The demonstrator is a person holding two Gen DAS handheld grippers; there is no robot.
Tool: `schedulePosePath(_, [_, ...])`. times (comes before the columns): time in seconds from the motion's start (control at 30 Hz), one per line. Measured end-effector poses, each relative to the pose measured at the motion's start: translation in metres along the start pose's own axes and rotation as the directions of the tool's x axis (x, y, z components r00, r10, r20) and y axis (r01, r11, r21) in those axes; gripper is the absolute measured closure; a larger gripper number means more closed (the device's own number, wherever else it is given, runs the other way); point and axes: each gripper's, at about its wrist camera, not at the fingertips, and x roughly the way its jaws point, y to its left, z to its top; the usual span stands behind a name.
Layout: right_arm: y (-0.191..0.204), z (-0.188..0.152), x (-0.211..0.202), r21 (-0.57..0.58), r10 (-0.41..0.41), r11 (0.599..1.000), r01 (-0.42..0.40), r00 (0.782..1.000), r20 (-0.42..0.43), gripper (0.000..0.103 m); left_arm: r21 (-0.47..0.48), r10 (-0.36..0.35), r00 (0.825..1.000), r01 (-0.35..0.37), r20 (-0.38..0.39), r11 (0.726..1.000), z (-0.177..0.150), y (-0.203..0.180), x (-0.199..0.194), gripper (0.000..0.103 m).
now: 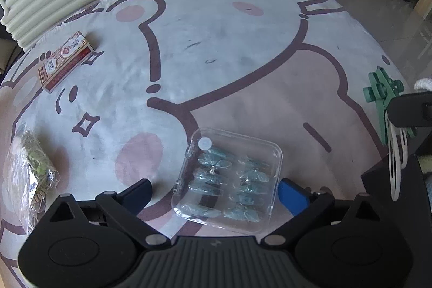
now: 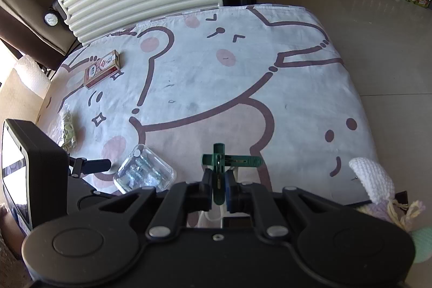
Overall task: Organize objects
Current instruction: 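Grasp the clear plastic case with the left gripper while the right gripper holds the clothespin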
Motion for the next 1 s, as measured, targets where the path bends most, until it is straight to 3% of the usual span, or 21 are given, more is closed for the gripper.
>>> schedulePosePath(0.3, [0.0, 0.0, 0.0, 0.003, -0.005, 1.0, 0.005, 1.0, 0.0, 0.094, -0.008, -0.042, 0.999, 0.042, -0.016, 0.999, 0.003, 0.004, -0.005, 0.024])
schedulePosePath(0.5, [0.002, -0.001, -0.003, -0.003, -0.007, 1.0, 0.008, 1.0, 0.006, 0.094, -0.027, -0.044, 0.999, 0.044, -0.018, 0.999, 0.003, 0.009, -0.01, 0.025])
schedulePosePath(1.0, [0.016, -0.003, -0.021, -0.012, 0.019, 1.0, -0.018, 0.999, 0.043, 0.094, 0.0, -0.035, 0.991, 0.035, 0.132, 0.999, -0.003, 0.018, -0.071, 0.025])
